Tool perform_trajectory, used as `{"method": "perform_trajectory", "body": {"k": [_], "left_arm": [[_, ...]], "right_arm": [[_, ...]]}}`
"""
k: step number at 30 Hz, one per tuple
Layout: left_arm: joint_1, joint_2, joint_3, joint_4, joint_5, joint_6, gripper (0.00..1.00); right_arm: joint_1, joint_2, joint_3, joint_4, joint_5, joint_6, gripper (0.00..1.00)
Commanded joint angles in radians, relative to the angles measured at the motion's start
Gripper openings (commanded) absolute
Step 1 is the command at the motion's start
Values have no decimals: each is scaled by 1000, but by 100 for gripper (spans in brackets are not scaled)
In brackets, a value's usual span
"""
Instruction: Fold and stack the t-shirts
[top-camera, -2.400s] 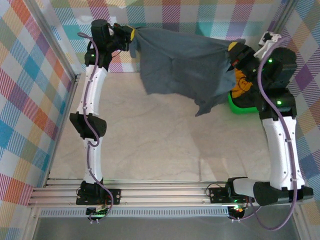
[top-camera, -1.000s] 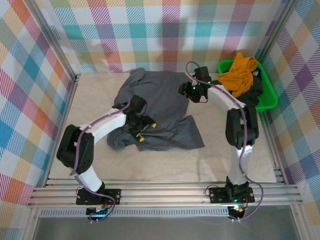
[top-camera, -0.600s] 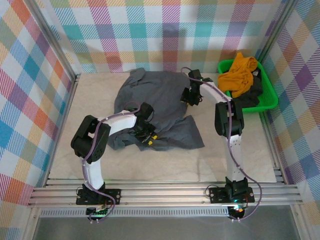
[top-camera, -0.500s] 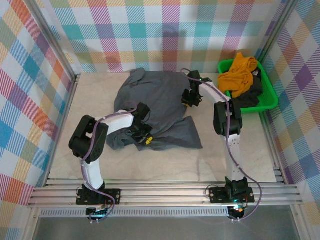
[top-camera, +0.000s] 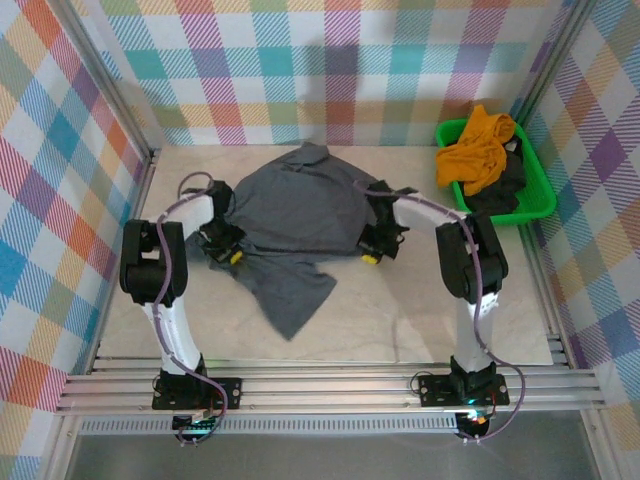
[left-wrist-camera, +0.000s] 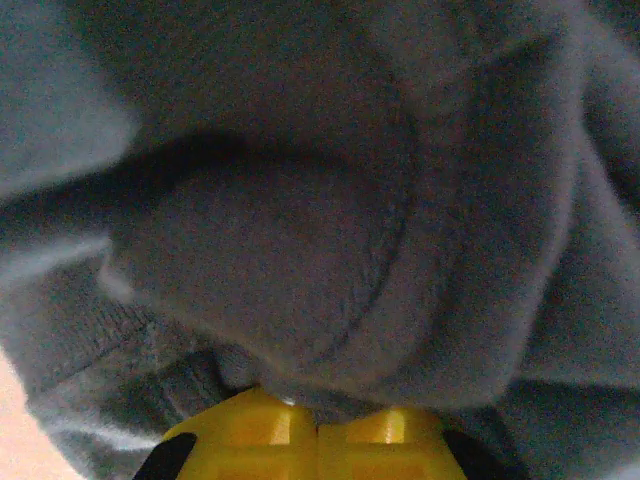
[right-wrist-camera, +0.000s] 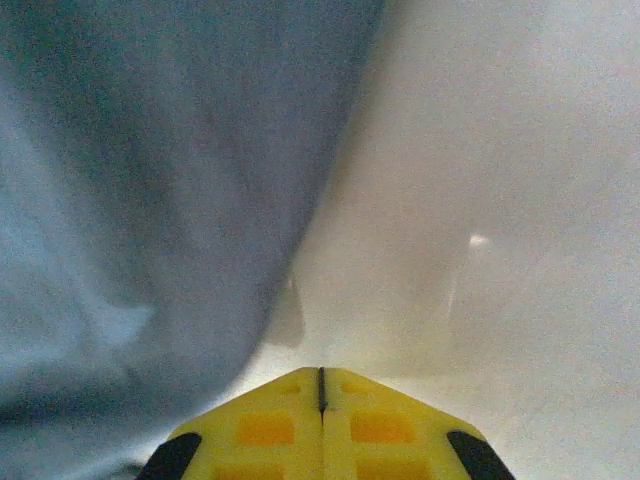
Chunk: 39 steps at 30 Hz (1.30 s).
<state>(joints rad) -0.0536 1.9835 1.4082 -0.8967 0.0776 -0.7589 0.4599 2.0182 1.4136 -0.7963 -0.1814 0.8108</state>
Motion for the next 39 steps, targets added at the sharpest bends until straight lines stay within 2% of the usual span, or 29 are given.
{"method": "perform_trajectory", "body": {"k": [1, 3, 5, 6, 9, 12, 16, 18, 24, 26, 28, 29, 31, 34, 39], "left_arm": [[34, 55, 195, -92, -202, 164, 10], [24, 56, 277, -132, -244, 197, 26], [1, 10, 276, -156, -262, 200, 38], [-17, -28, 244, -171, -266, 190, 46], [-60, -179, 77, -206, -261, 125, 60], [-62, -350, -149, -215, -182, 36, 61], [-71, -486, -392, -138, 59, -92, 61], [-101, -513, -468, -82, 137, -164, 62], [-165, -443, -561, -7, 169, -243, 63], [-180, -402, -586, 48, 184, -261, 60], [-186, -349, -595, 86, 173, -266, 51], [-184, -324, -589, 92, 159, -259, 38], [-175, -310, -559, 50, 88, -245, 2], [-119, -400, -525, -36, -26, -244, 0], [32, -575, -429, -180, -169, -191, 0]], "right_arm": [[92, -92, -59, 79, -106, 160, 6], [86, -152, -62, 75, -48, 170, 20], [53, -191, -33, 37, 11, 132, 32], [29, -210, -16, 14, 32, 106, 36], [-57, -258, 7, -8, 62, 38, 41], [-139, -300, -5, 13, 61, -26, 45], [-204, -311, -10, 43, 22, -72, 50], [-224, -308, -18, 74, -2, -76, 52], [-263, -279, -25, 120, -28, -67, 52], [-271, -268, -20, 125, -29, -68, 53], [-278, -265, -17, 127, -18, -71, 53], [-281, -261, -18, 127, -6, -73, 53], [-288, -256, -21, 126, 23, -75, 53], [-294, -240, -33, 135, 61, -82, 52], [-285, -154, -24, 152, 42, -80, 48]]}}
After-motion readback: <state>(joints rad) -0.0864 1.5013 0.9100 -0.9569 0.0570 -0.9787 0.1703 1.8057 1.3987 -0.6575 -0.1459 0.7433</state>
